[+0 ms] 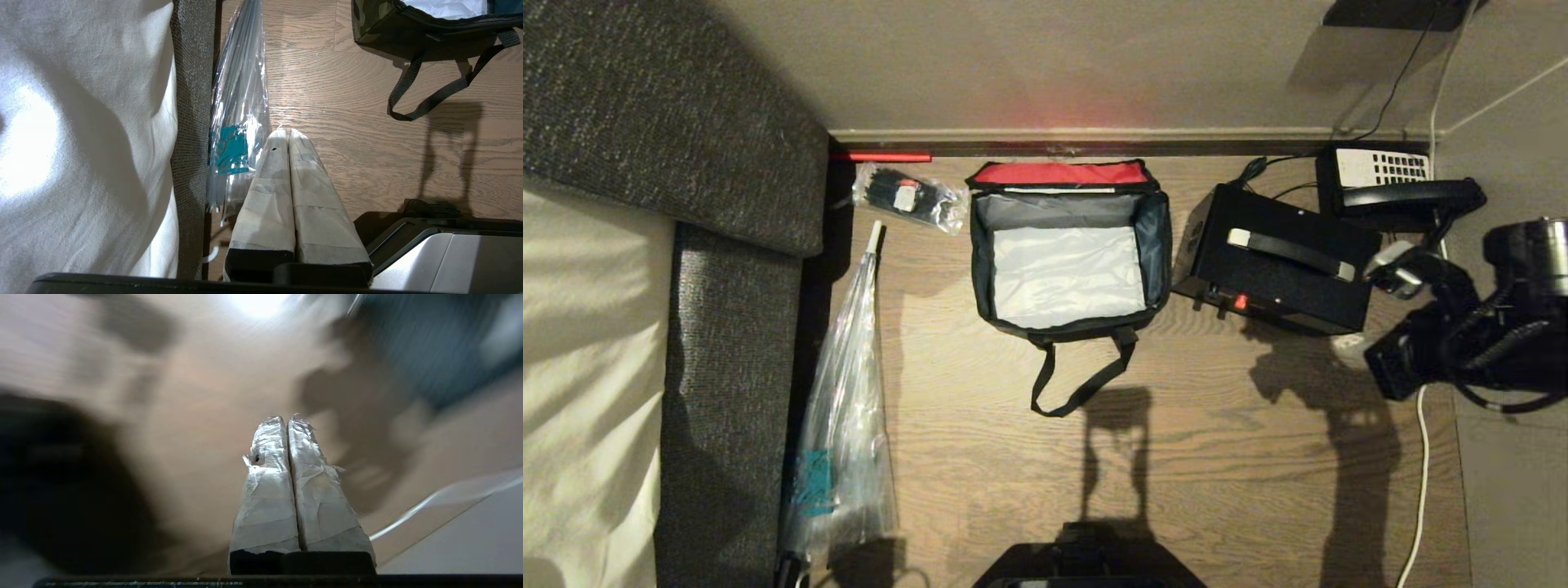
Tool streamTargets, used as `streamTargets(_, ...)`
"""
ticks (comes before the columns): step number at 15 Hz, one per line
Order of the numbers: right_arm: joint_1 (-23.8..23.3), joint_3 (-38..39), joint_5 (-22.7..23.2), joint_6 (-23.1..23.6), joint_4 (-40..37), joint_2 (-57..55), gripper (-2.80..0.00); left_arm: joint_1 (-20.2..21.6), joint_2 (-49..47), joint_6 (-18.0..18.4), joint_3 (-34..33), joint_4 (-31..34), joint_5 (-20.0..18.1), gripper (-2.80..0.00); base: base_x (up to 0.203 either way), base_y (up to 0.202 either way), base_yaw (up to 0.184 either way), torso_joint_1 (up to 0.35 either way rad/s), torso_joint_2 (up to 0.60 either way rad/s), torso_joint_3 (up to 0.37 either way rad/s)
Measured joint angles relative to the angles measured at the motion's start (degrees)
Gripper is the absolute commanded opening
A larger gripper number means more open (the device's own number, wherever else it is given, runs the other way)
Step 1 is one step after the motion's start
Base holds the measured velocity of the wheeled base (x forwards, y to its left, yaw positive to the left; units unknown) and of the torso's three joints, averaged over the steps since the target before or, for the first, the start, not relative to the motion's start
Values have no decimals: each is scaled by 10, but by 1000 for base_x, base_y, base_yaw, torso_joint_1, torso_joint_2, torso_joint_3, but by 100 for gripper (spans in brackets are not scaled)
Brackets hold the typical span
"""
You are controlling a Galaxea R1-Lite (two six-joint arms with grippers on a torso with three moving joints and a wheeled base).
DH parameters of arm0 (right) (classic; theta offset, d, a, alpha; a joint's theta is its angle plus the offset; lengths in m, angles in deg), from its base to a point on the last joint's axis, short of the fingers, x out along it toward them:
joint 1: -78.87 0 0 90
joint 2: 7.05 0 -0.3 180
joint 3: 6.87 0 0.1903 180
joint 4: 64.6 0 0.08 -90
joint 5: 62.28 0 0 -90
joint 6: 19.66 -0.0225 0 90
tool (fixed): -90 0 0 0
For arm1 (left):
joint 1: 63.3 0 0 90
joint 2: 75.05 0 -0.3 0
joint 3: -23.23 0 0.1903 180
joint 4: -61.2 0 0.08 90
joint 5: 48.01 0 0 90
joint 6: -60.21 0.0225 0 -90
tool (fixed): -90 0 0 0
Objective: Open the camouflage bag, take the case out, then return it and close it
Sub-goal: Grip the handle again
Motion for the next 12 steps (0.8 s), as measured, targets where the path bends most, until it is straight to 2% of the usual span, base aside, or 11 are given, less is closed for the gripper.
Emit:
streamTargets(1,0,-15,-18,70,47,-38,-280,0,0,0,0,0,0,-280,0,0,0,0,0,0)
streamTargets(3,1,-28,-102,204,127,-95,-280,0,0,0,0,0,0,-280,0,0,0,0,0,0)
streamTargets(5,7,-27,-182,283,203,-121,-280,0,0,0,0,0,0,-280,0,0,0,0,0,0)
streamTargets(6,13,-26,-223,303,229,-125,-280,0,0,0,0,0,0,-280,0,0,0,0,0,0)
streamTargets(7,21,-21,-259,311,248,-127,-154,0,0,0,0,0,0,-280,0,0,0,0,0,0)
streamTargets(8,29,-12,-293,320,268,-129,0,0,0,0,0,0,0,-280,0,0,0,0,0,0)
streamTargets(10,50,-1,-337,329,299,-140,0,0,0,0,0,0,0,-280,0,0,0,0,0,0)
streamTargets(12,66,5,-351,318,344,-159,0,0,0,0,0,0,0,-280,0,0,0,0,0,0)
